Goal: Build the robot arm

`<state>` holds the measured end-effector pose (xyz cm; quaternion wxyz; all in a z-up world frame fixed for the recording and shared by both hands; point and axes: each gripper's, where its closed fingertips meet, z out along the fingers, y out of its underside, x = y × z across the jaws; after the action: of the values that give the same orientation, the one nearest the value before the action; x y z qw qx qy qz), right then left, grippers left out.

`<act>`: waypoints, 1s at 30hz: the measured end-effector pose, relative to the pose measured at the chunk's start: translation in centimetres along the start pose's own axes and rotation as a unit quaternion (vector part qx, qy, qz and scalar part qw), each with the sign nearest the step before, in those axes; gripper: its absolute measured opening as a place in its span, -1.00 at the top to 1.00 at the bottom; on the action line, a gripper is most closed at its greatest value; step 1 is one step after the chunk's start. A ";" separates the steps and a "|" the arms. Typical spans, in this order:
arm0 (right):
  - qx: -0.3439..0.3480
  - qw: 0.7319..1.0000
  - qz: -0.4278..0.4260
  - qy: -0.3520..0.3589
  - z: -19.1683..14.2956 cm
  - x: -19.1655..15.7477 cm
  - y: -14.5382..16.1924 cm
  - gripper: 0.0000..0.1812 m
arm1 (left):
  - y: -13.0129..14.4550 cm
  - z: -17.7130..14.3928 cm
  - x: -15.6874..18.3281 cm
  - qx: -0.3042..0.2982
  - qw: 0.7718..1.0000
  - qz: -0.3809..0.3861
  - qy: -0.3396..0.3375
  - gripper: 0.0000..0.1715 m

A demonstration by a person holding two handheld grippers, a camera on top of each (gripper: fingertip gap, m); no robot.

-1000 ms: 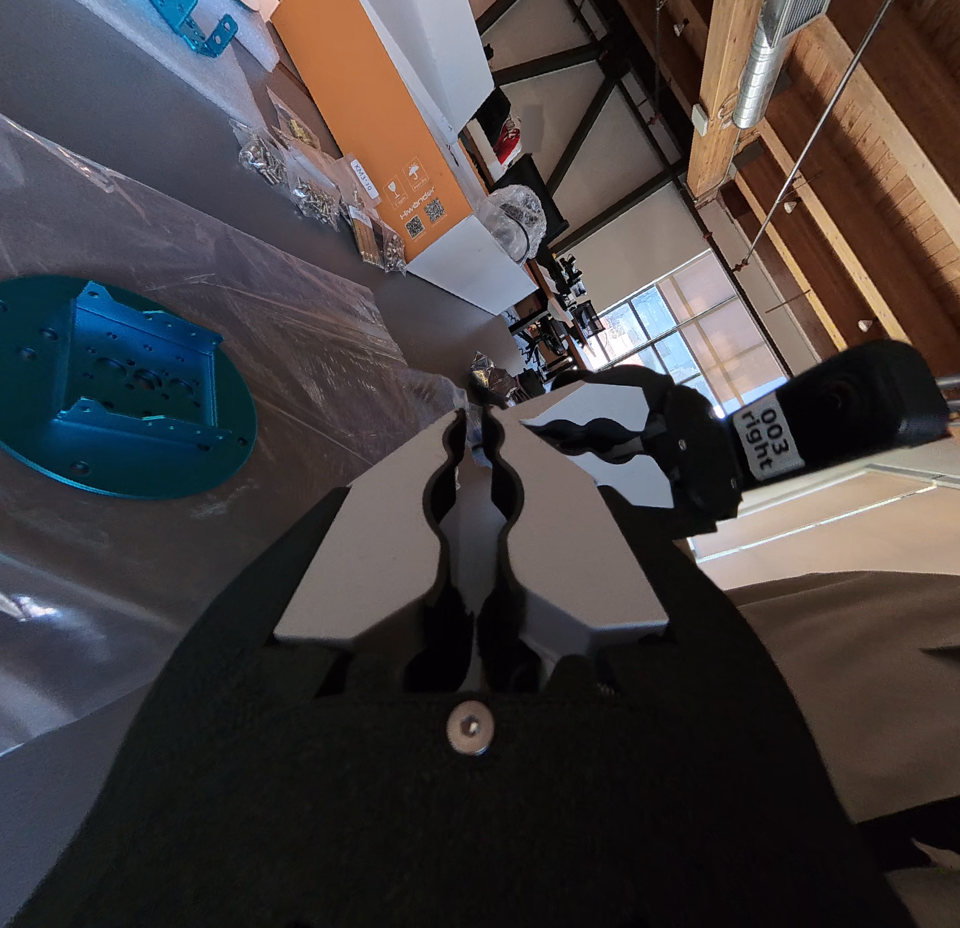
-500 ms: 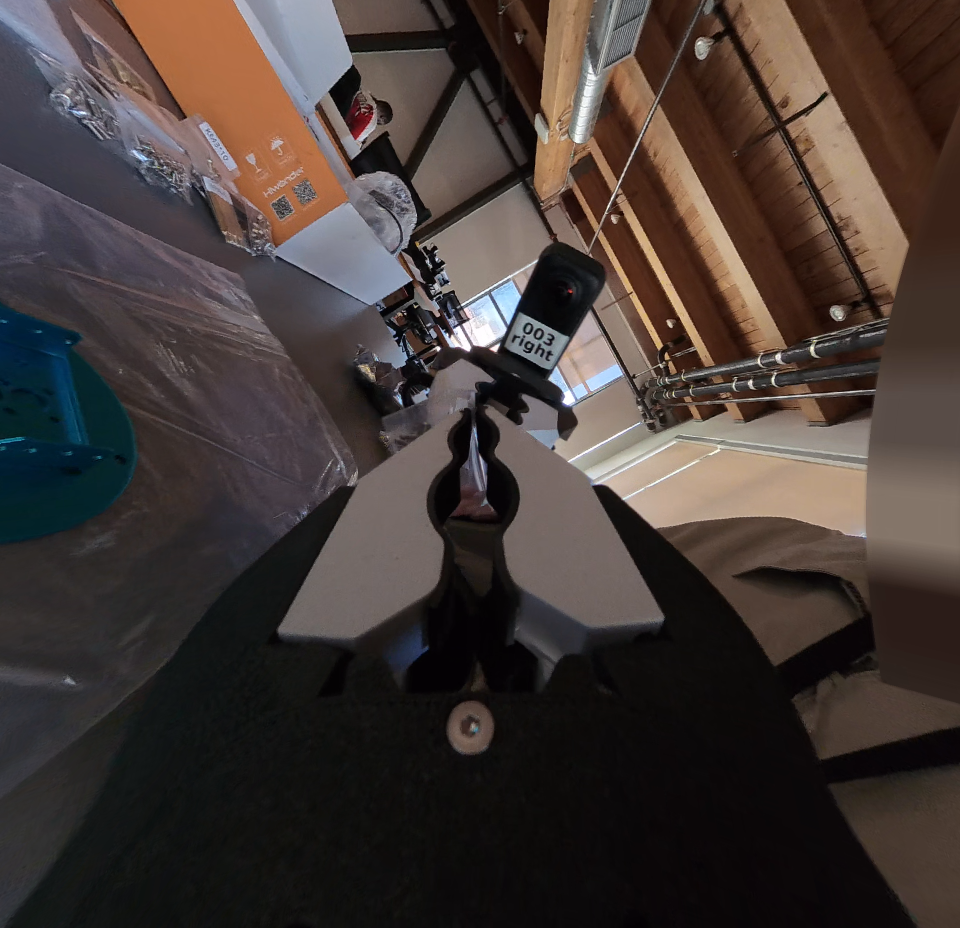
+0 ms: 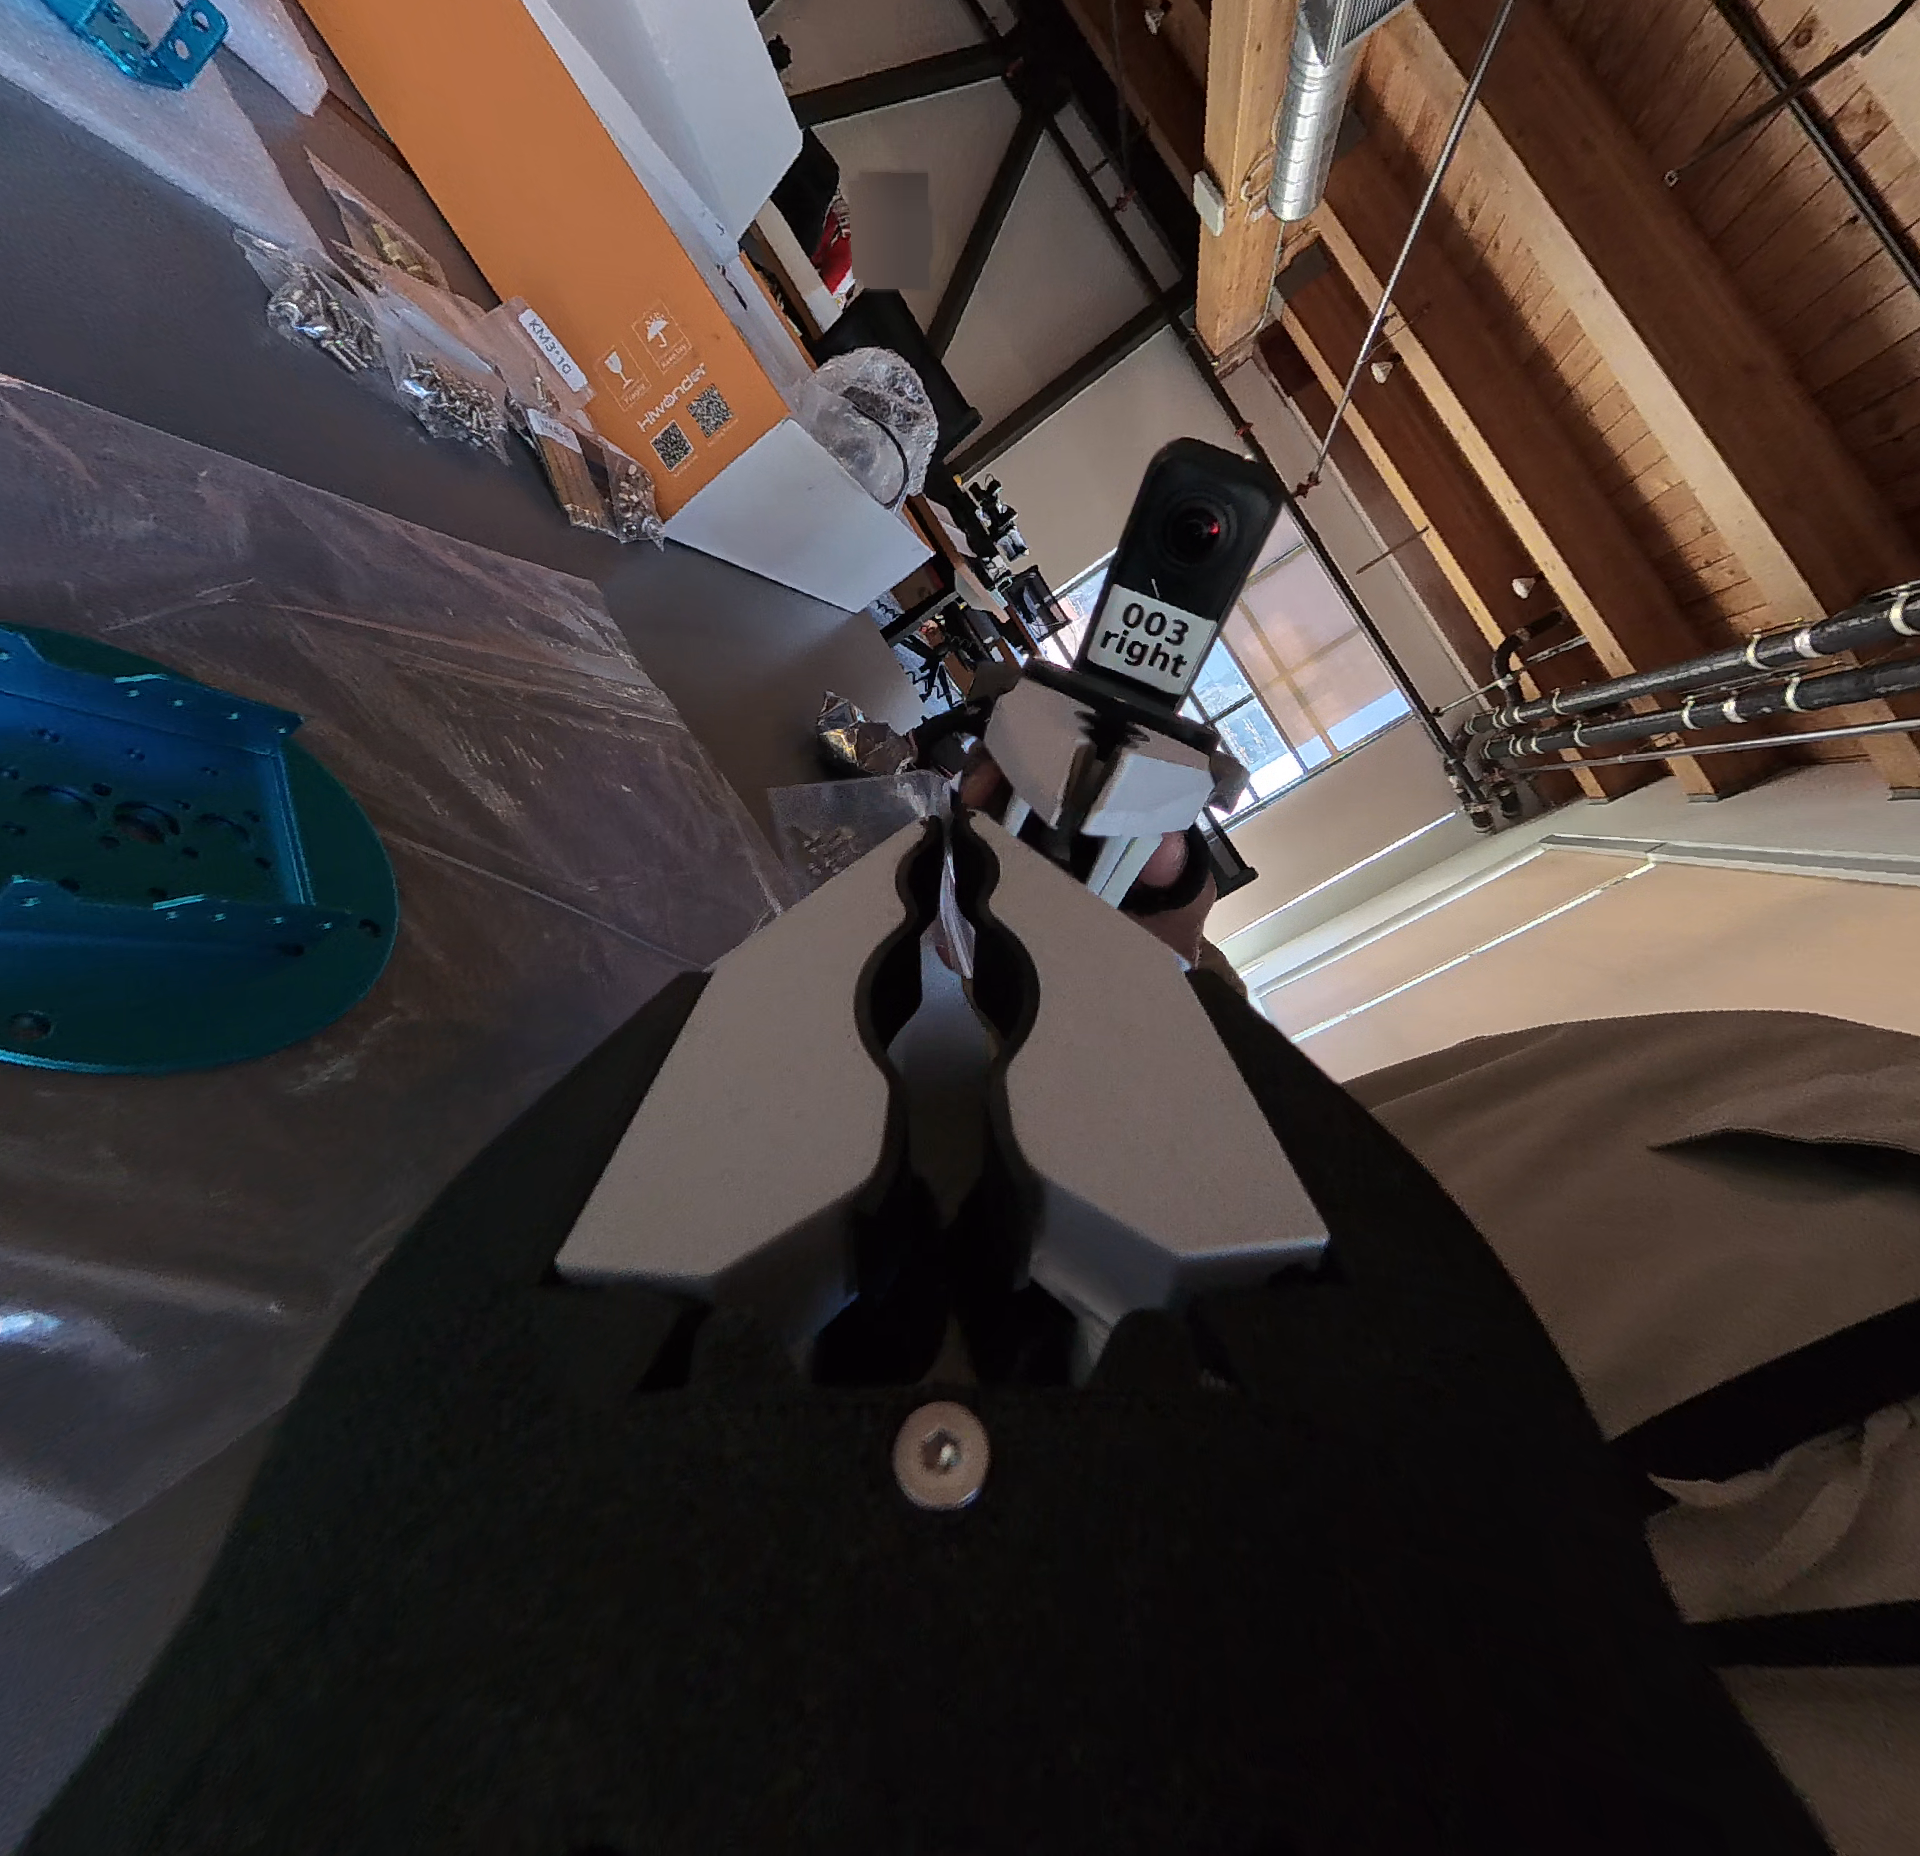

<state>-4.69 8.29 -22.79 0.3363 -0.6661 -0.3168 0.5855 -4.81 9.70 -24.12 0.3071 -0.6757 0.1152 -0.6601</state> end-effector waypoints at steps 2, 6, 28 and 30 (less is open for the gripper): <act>-0.008 1.000 -0.014 0.011 0.1 0.2 0.2 1.00 | 0.1 0.1 0.2 -0.001 1.000 0.001 0.002 1.00; -0.040 0.999 0.016 0.025 0.7 1.2 1.7 0.97 | 0.1 0.4 0.3 -0.003 1.000 0.010 -0.002 1.00; -0.008 0.988 0.146 -0.045 0.3 1.4 1.6 0.99 | 0.5 1.0 0.2 -0.006 0.999 0.030 -0.015 1.00; -0.008 0.988 0.146 -0.044 0.3 1.4 1.6 1.00 | 0.5 1.1 0.2 -0.006 0.999 0.030 -0.015 1.00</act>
<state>-4.76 8.54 -24.90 0.2276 -0.6817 -0.2358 0.6541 -3.64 9.47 -24.18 0.3242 -0.6834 0.1349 -0.6401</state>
